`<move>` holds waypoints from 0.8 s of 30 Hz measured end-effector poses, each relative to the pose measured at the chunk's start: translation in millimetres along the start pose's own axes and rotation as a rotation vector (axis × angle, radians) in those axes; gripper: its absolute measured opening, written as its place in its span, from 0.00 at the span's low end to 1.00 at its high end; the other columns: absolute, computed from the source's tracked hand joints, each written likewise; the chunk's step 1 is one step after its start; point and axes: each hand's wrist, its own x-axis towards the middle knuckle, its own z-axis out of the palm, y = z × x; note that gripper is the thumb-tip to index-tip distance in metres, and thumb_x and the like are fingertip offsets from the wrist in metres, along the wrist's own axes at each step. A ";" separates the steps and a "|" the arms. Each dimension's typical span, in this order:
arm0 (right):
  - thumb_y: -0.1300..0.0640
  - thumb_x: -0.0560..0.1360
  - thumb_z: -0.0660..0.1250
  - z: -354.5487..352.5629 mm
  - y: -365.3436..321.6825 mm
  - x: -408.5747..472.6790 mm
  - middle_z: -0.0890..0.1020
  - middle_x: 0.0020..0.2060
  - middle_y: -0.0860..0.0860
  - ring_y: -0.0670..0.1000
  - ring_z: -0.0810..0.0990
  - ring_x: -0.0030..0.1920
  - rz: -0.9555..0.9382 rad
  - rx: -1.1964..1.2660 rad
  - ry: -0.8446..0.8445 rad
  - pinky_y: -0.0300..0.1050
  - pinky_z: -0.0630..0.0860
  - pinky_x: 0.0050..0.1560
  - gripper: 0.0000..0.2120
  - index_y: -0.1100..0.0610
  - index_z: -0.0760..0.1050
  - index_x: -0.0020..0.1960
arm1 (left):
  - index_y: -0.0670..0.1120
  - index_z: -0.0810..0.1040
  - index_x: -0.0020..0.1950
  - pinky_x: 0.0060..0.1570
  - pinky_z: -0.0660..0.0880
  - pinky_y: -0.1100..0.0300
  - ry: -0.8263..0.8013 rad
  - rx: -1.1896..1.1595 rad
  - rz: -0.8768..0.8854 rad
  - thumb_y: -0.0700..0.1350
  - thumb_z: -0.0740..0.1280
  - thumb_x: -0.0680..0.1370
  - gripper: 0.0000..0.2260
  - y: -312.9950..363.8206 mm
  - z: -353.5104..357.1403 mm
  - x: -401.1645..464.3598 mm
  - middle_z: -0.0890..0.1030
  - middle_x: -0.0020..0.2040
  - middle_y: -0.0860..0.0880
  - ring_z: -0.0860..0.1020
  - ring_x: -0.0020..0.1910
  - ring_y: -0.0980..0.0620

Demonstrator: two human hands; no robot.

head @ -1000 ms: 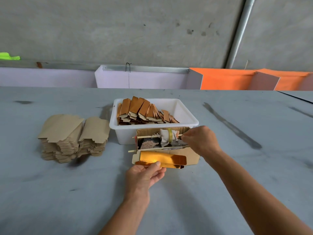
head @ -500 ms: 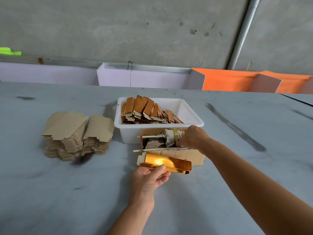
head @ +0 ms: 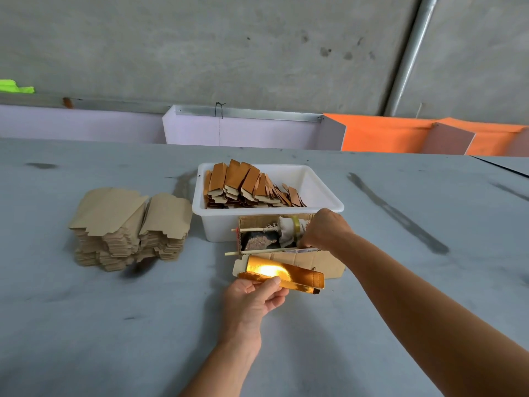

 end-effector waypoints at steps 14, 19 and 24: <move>0.60 0.69 0.74 -10.3 -5.4 -1.6 0.72 0.38 0.52 0.48 0.70 0.36 0.127 0.300 -0.159 0.37 0.68 0.31 0.17 0.57 0.67 0.49 | 0.37 0.79 0.44 0.35 0.80 0.59 0.000 0.046 0.018 0.34 0.71 0.71 0.03 -0.2 0.5 -2.1 0.84 0.37 0.41 0.83 0.36 0.45; 0.62 0.69 0.73 -17.7 -10.1 -3.7 0.75 0.35 0.52 0.47 0.75 0.38 0.130 0.322 -0.217 0.38 0.71 0.36 0.13 0.59 0.70 0.48 | 0.36 0.79 0.44 0.35 0.80 0.59 -0.009 0.054 0.018 0.34 0.71 0.72 0.03 0.2 0.8 -2.6 0.84 0.37 0.41 0.83 0.36 0.45; 0.65 0.68 0.73 -17.9 -13.4 -3.7 0.78 0.36 0.53 0.48 0.78 0.37 0.145 0.274 -0.238 0.37 0.72 0.38 0.12 0.60 0.73 0.48 | 0.36 0.79 0.44 0.34 0.79 0.60 -0.014 0.063 0.028 0.34 0.71 0.72 0.03 0.6 1.3 -3.0 0.84 0.36 0.41 0.83 0.35 0.46</move>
